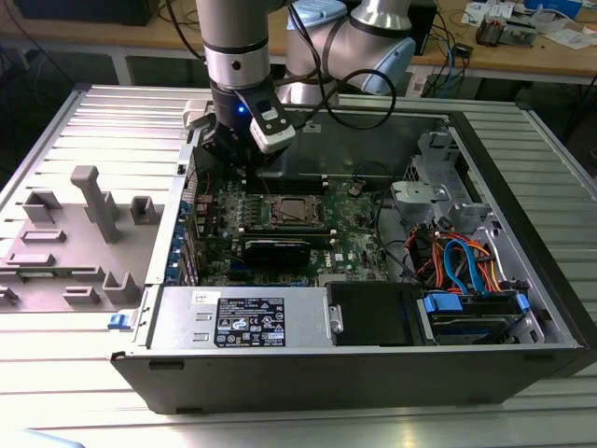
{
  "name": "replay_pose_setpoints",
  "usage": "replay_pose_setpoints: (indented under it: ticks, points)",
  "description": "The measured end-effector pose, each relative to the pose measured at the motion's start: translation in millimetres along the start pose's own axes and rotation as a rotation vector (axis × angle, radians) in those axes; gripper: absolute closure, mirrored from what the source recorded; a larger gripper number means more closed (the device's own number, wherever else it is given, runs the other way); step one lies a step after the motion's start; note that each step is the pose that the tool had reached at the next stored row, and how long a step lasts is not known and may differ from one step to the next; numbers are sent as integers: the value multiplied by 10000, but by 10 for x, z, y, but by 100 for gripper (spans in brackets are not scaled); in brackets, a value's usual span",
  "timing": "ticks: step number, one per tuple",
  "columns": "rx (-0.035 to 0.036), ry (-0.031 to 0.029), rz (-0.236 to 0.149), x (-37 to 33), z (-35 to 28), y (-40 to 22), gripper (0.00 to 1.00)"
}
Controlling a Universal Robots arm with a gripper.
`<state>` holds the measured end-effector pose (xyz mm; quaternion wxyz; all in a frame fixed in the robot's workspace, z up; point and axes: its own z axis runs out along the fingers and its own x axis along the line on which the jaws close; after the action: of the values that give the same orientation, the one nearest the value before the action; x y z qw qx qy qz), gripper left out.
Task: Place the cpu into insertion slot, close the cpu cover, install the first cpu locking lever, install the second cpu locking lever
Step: 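Install the first cpu locking lever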
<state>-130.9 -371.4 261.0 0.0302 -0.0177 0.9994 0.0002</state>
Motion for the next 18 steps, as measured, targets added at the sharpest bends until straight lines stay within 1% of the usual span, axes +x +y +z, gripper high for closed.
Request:
replay_pose_setpoints:
  ticks: [1, 2, 5, 7, 9, 10, 11, 13, 14, 16, 17, 18]
  points:
    - [-6, 0, 0, 0, 1, 4, 89]
    - [-46, -1, 1, 0, 4, 12, 89]
    - [-85, -2, 5, 5, 6, 26, 89]
    - [-126, -4, 8, 13, 8, 36, 89]
    - [-187, -7, 11, 22, 11, 48, 89]
    - [-237, -8, 12, 24, 12, 49, 89]
    - [-326, -11, 19, 29, 14, 52, 89]
    - [-445, -16, 28, 34, 18, 56, 89]
    - [-528, -19, 32, 37, 20, 59, 89]
    - [-649, -23, 38, 41, 23, 62, 89]
    - [-812, -29, 48, 43, 23, 63, 89]
    - [-946, -34, 57, 44, 23, 63, 89]
